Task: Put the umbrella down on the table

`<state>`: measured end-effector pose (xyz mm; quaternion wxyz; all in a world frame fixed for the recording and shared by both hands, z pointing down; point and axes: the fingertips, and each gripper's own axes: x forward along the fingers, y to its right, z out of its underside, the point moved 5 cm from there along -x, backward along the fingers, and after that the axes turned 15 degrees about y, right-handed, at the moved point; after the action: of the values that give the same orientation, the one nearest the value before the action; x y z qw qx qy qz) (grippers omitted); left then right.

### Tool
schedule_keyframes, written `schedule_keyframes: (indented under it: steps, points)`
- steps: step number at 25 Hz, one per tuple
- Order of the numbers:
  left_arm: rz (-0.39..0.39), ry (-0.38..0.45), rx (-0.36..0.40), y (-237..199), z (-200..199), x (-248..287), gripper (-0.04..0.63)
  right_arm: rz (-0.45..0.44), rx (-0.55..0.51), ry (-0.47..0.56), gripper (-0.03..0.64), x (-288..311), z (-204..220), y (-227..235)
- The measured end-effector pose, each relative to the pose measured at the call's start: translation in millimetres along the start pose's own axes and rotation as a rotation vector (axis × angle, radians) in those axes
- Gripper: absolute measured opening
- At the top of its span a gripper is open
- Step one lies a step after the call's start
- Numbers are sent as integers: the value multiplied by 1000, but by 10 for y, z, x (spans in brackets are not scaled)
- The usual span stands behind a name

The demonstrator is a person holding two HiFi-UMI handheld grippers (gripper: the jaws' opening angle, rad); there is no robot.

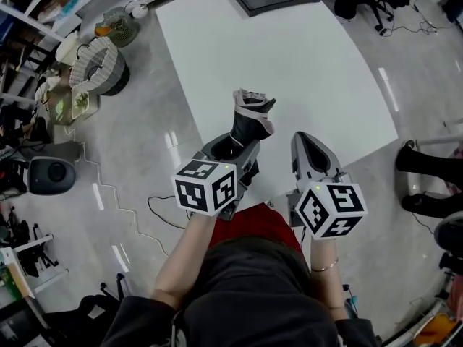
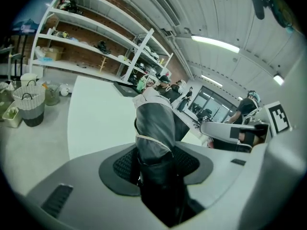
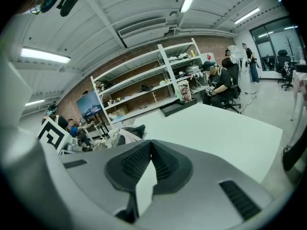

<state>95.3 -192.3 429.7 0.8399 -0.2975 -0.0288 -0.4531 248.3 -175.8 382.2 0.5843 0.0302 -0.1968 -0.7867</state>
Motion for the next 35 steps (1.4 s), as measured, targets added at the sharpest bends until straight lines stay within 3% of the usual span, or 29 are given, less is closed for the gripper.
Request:
schedule_keyframes:
  steps: [17, 35]
  points:
    - [-159, -30, -96, -473, 212, 0, 198, -116, -8, -141, 18, 495, 363, -224]
    - [-200, -108, -105, -596, 365, 244, 199, -86, -11, -182, 18, 542, 462, -114]
